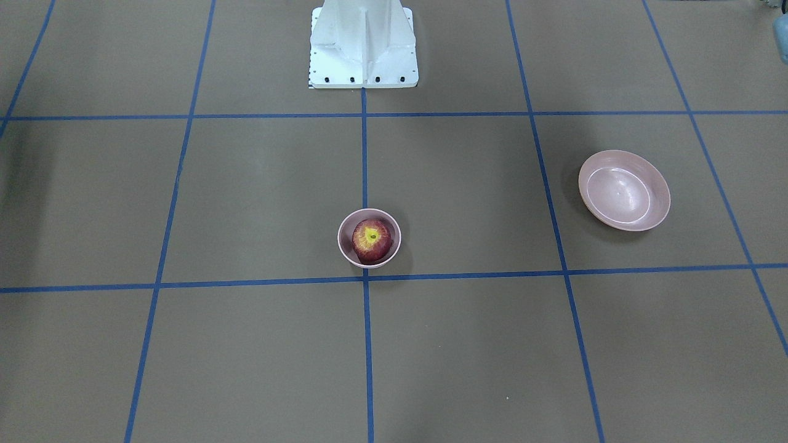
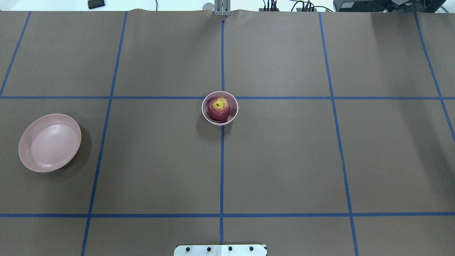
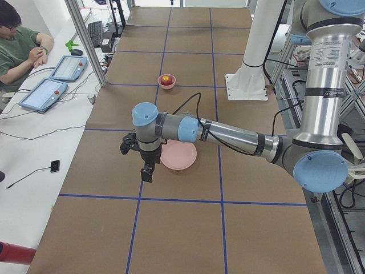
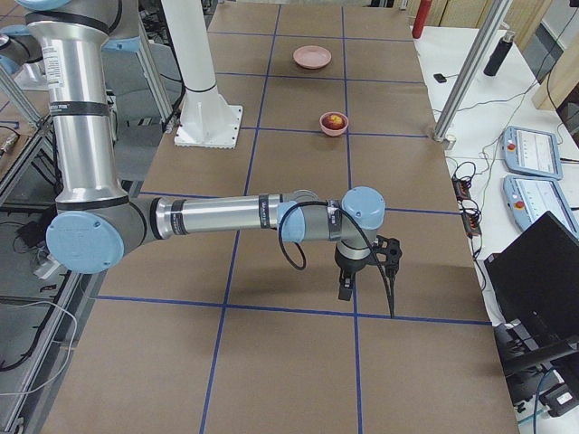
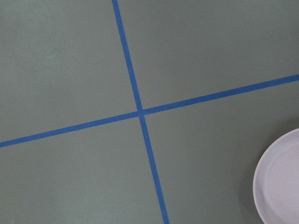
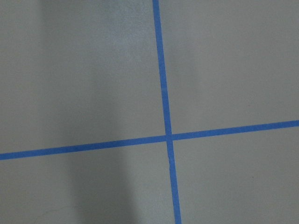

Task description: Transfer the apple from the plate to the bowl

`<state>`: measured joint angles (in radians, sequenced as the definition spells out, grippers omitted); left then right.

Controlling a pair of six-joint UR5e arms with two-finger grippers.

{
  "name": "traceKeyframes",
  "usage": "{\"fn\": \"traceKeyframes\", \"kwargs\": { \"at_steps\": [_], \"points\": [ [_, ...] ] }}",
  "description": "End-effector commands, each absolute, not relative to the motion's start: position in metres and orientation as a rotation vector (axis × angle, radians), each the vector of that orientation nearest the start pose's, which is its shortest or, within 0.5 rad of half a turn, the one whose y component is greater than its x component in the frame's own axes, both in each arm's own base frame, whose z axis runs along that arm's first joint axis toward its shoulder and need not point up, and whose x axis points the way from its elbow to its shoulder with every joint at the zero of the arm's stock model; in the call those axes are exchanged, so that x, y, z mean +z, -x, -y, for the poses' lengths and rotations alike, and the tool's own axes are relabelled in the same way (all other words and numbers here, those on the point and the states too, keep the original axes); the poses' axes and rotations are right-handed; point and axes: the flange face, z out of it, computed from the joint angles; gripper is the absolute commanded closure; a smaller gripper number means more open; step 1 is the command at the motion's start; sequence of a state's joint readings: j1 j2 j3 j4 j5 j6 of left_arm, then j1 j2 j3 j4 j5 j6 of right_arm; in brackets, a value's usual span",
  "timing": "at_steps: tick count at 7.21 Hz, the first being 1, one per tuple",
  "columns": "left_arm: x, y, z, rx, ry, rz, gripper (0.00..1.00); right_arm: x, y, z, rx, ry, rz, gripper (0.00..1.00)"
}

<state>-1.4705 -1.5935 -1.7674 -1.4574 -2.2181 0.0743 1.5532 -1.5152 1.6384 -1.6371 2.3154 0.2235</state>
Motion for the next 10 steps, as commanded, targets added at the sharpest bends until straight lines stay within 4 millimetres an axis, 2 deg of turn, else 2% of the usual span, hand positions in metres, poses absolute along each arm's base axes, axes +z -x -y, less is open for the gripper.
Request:
{"fn": "traceKeyframes", "kwargs": {
  "at_steps": [1, 2, 3, 4, 5, 9, 10],
  "points": [
    [0.604, 0.049, 0.499, 0.140, -0.052, -0.650, 0.01, 0.608, -0.080, 0.478, 0.178, 0.029, 0.746, 0.00],
    [0.616, 0.061, 0.497, 0.099, -0.037, -0.651, 0.01, 0.606, -0.081, 0.470, 0.187, 0.044, 0.748, 0.00],
    [0.629, 0.070, 0.484, 0.046, -0.008, -0.710, 0.01, 0.603, -0.081, 0.469, 0.188, 0.052, 0.748, 0.00],
    [0.629, 0.068, 0.481, 0.030, -0.002, -0.780, 0.01, 0.603, -0.081, 0.469, 0.188, 0.052, 0.748, 0.00],
    [0.642, 0.067, 0.472, 0.022, 0.023, -0.786, 0.01, 0.600, -0.081, 0.470, 0.187, 0.046, 0.750, 0.00],
    [0.642, 0.065, 0.474, 0.046, -0.019, -0.787, 0.01, 0.582, -0.085, 0.457, 0.201, 0.054, 0.753, 0.00],
    [0.640, 0.065, 0.478, 0.052, -0.034, -0.785, 0.01, 0.587, -0.086, 0.456, 0.207, 0.065, 0.752, 0.00]
  ]
}}
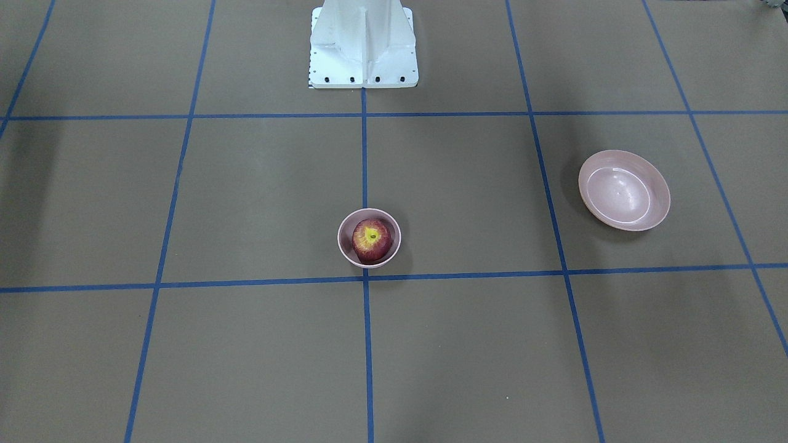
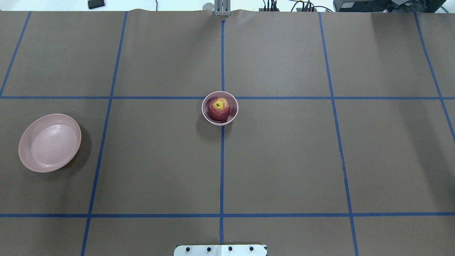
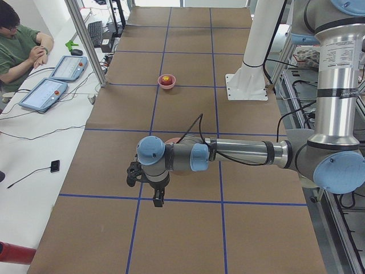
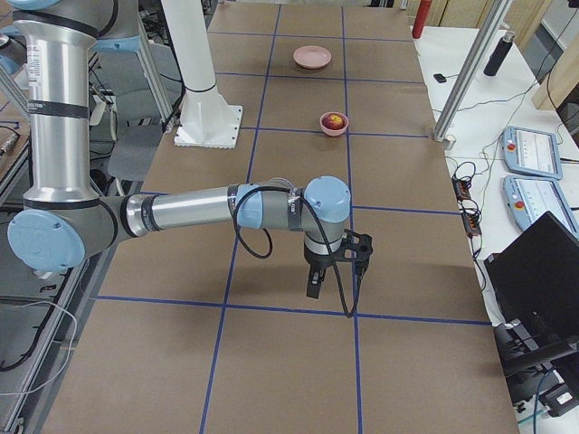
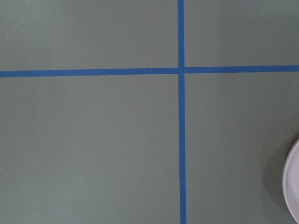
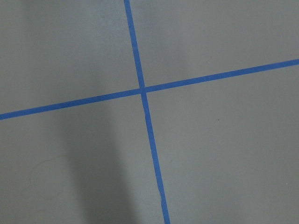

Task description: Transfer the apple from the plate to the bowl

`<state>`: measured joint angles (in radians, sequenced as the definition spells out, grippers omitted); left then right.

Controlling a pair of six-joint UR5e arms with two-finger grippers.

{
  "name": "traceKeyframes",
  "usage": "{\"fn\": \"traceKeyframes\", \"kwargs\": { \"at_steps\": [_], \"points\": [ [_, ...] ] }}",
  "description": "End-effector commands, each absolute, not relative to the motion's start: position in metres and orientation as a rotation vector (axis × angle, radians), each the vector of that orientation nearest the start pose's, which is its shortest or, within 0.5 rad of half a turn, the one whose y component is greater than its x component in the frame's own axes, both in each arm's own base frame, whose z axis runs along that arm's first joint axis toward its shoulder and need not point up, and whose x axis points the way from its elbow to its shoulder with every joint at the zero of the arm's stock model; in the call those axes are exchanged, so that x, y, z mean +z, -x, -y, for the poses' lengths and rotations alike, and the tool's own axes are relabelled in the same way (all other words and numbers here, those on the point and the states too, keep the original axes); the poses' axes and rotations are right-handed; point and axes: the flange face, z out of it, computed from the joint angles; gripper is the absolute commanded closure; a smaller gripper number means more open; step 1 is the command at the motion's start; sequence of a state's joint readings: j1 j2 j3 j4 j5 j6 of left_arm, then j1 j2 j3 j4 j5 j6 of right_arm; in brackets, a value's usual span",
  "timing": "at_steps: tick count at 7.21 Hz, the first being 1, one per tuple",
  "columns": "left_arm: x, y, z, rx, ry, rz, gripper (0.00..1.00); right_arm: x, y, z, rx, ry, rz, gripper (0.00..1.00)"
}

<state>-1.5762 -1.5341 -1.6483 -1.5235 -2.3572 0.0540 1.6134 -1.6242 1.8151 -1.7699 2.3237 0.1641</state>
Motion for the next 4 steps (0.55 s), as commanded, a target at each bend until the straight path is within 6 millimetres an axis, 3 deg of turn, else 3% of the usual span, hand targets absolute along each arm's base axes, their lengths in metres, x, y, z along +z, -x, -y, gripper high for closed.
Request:
{"fn": "traceKeyframes", "kwargs": {
  "at_steps": [1, 4],
  "points": [
    [0.638, 0.065, 0.480, 0.053, -0.037, -0.785, 0.01, 0.592, -0.086, 0.455, 0.207, 0.073, 0.750, 0.00],
    [0.637, 0.065, 0.481, 0.052, -0.040, -0.785, 0.01, 0.609, -0.086, 0.451, 0.127, 0.064, 0.745, 0.00]
  ]
}}
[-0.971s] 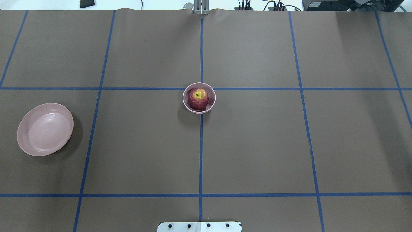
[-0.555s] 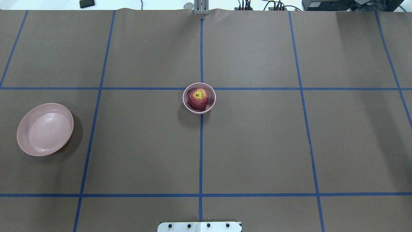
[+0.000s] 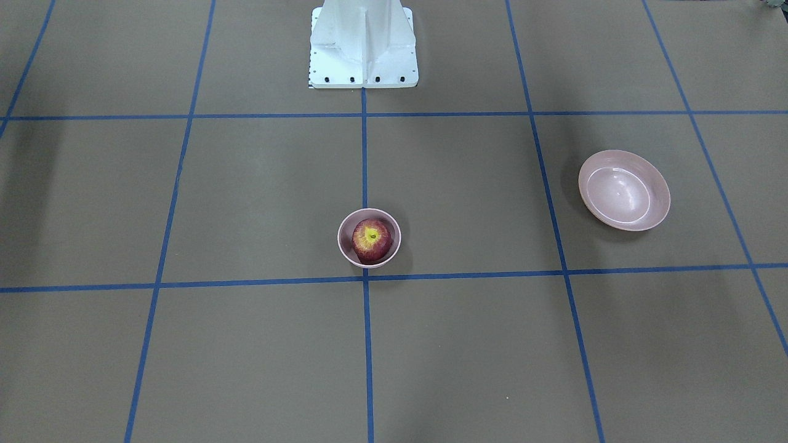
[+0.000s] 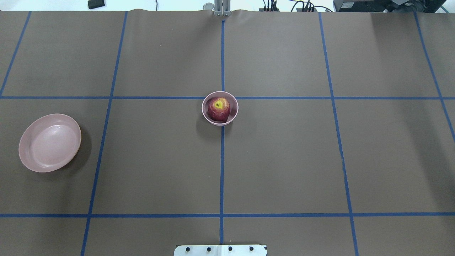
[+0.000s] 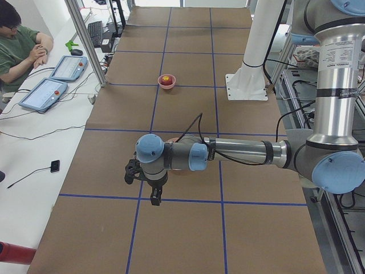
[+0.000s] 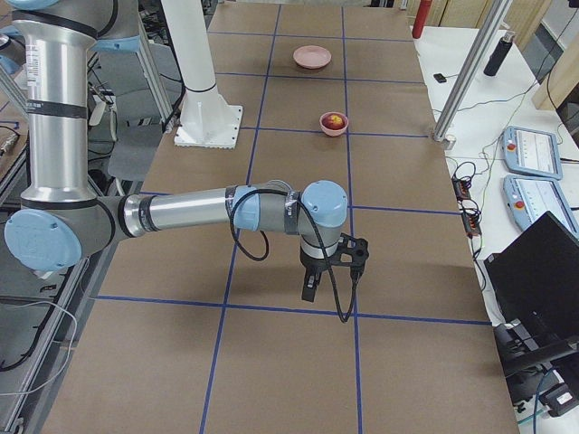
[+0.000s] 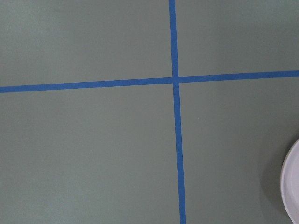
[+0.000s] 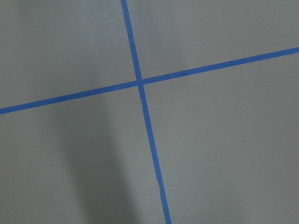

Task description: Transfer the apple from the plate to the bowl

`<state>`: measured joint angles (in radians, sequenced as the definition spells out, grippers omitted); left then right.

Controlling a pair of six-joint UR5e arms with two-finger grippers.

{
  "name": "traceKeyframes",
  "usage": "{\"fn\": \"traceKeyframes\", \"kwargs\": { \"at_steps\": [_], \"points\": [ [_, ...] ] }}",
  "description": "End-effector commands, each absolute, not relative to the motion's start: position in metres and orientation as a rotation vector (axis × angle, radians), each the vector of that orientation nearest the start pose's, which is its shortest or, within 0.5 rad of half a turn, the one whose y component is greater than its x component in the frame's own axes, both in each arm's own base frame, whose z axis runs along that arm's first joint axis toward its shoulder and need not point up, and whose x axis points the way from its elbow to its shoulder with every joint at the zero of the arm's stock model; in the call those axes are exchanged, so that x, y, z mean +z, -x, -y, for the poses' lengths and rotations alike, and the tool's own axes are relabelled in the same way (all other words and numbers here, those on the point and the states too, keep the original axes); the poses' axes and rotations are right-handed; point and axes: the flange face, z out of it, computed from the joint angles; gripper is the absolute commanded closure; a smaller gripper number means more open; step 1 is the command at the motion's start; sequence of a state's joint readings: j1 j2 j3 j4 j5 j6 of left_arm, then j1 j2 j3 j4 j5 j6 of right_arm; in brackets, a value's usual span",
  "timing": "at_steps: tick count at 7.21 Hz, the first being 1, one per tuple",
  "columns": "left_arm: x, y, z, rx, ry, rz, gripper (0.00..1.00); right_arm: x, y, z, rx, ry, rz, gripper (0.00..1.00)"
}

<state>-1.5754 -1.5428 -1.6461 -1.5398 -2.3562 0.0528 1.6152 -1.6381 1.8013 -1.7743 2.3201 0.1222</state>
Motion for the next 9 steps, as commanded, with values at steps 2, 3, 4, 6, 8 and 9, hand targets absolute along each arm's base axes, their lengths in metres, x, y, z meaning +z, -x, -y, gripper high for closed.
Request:
{"fn": "traceKeyframes", "kwargs": {
  "at_steps": [2, 3, 4, 6, 8, 9],
  "points": [
    [0.6368, 0.0651, 0.4812, 0.050, -0.038, -0.785, 0.01, 0.6148, -0.0853, 0.4506, 0.128, 0.074, 0.743, 0.00],
    [0.6368, 0.0651, 0.4812, 0.050, -0.038, -0.785, 0.01, 0.6149, -0.0853, 0.4513, 0.128, 0.074, 0.743, 0.00],
    [0.6392, 0.0645, 0.4811, 0.051, -0.033, -0.783, 0.01, 0.6148, -0.0852, 0.4513, 0.128, 0.074, 0.745, 0.00],
    [0.6422, 0.0645, 0.4808, 0.049, -0.027, -0.783, 0.01, 0.6160, -0.0856, 0.4512, 0.128, 0.075, 0.739, 0.00],
    [0.6422, 0.0645, 0.4808, 0.049, -0.027, -0.783, 0.01, 0.6160, -0.0856, 0.4512, 0.128, 0.075, 0.739, 0.00],
    [0.6421, 0.0643, 0.4808, 0.049, -0.028, -0.785, 0.01, 0.6159, -0.0855, 0.4512, 0.129, 0.075, 0.740, 0.00]
  ]
}}
